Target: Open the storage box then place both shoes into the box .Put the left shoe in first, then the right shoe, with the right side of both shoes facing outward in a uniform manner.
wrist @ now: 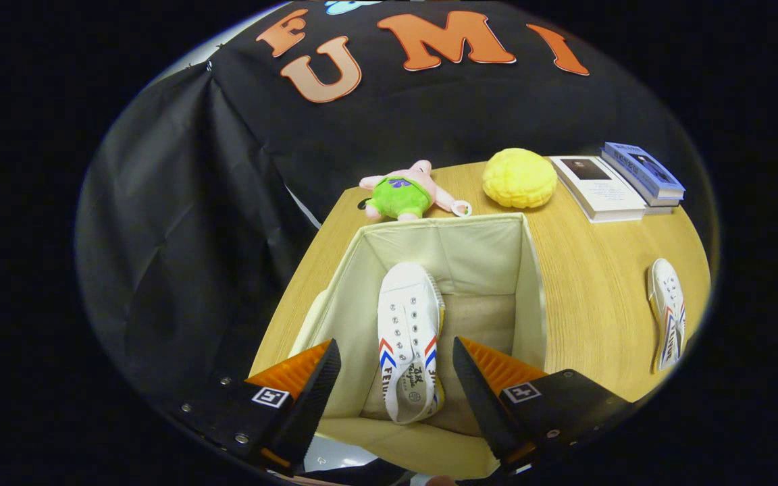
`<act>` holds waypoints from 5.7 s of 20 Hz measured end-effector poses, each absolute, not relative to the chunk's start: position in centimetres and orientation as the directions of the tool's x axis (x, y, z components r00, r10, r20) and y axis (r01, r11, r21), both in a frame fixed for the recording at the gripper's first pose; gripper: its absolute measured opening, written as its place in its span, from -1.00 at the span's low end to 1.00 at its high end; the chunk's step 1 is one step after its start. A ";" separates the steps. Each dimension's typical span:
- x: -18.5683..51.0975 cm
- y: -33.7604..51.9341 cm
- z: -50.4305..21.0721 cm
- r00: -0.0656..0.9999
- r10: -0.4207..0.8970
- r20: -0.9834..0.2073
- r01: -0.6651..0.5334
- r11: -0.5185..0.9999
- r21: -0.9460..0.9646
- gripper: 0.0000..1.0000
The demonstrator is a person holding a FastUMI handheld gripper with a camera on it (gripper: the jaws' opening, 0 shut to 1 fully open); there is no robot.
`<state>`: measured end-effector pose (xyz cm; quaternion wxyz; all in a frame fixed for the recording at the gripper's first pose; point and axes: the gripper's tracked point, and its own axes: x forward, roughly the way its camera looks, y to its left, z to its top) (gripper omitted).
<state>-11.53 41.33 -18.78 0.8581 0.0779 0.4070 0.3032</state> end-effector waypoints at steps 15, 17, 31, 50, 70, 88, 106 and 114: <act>-0.6 18.5 -18.6 0.754 0.296 -0.586 -0.197 0.954 0.228 0.97; -0.1 14.7 -19.9 0.762 0.235 -0.603 -0.143 0.970 0.198 0.97; 0.0 1.1 -31.9 0.661 0.069 -0.747 0.007 0.995 0.098 0.96; -0.6 1.6 -33.8 0.621 0.053 -0.782 0.077 0.989 0.128 -0.99; -4.8 22.4 -14.5 0.748 0.249 -0.616 -0.104 0.960 0.262 -1.00; -9.2 34.5 -19.6 0.661 0.331 -0.674 -0.256 0.943 0.213 -0.99; 0.8 23.4 -1.3 0.883 0.310 -0.352 -0.285 0.951 0.123 0.98; 2.0 16.2 6.5 0.952 0.255 -0.167 -0.238 0.965 0.112 0.97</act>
